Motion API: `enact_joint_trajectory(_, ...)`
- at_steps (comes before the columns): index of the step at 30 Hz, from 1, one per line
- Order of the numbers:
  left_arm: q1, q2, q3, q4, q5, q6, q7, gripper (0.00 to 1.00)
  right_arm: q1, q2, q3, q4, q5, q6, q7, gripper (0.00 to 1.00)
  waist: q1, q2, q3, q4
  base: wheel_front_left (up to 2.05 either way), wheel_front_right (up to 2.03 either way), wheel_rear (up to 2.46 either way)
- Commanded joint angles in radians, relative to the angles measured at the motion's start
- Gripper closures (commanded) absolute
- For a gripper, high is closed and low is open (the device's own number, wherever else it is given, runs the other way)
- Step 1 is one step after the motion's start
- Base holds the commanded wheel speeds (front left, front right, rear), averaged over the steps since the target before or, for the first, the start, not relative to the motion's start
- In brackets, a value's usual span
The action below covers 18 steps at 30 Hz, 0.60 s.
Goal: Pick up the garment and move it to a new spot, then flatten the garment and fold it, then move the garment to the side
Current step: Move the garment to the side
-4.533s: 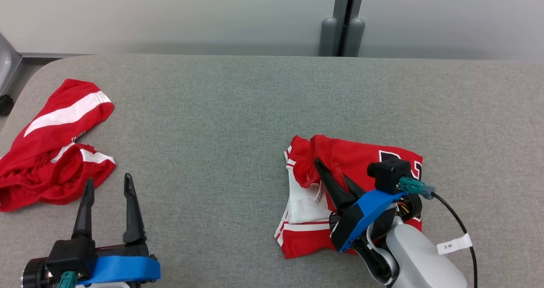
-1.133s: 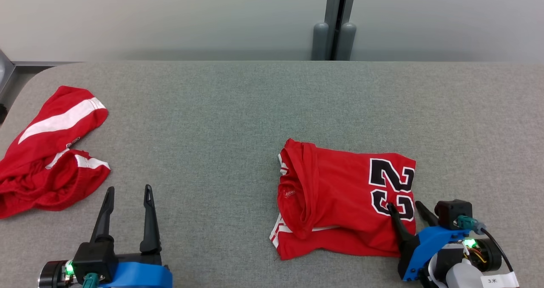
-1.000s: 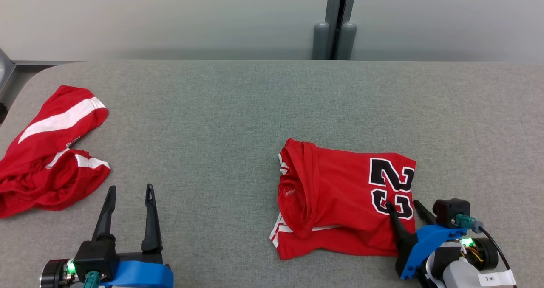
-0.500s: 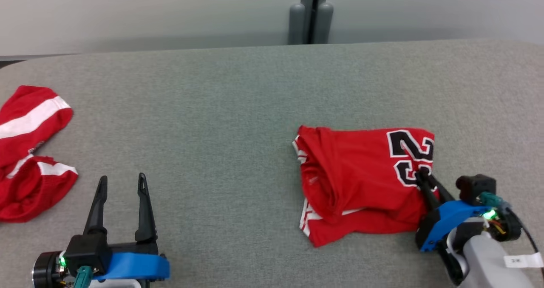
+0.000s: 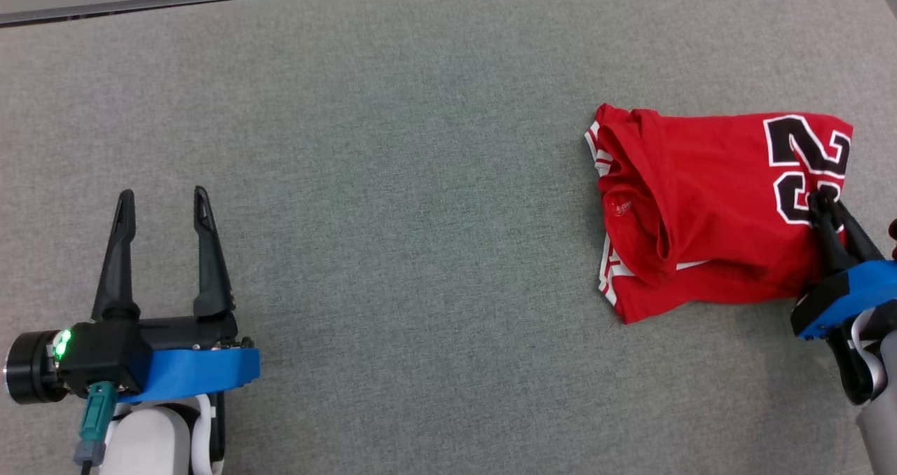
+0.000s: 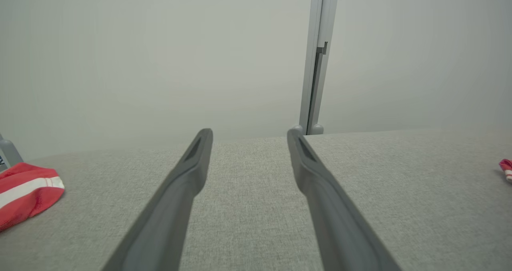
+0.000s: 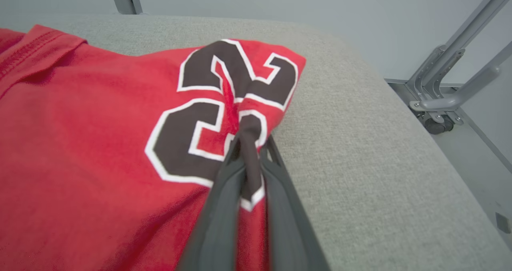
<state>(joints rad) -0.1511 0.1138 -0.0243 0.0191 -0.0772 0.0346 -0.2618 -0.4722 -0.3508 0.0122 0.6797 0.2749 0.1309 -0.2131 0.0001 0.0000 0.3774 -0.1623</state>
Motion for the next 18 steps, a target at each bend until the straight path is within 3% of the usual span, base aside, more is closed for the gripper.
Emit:
enact_joint_trajectory(1, -0.019, 0.009, 0.005, -0.009, 0.009, 0.003, -0.004, 0.0, -0.032, 0.006, -0.008, -0.015, 0.02, 0.0, 0.0, 1.0, -0.0001, 0.0, 0.015, -0.004, 0.0, 0.0, 0.0)
enact_joint_trajectory(10, -0.045, 0.029, 0.011, -0.029, 0.012, 0.002, -0.004, 0.0, -0.199, -0.031, 0.005, -0.017, 0.026, 0.0, 0.059, 1.0, -0.0001, 0.0, 0.072, 0.002, 0.0, 0.0, 0.0)
enact_joint_trajectory(18, -0.096, 0.029, -0.009, -0.06, 0.024, 0.007, -0.004, 0.0, -0.421, -0.184, -0.042, 0.111, 0.024, 0.0, 0.106, 1.0, -0.0001, 0.0, 0.176, 0.069, 0.0, 0.0, 0.0)
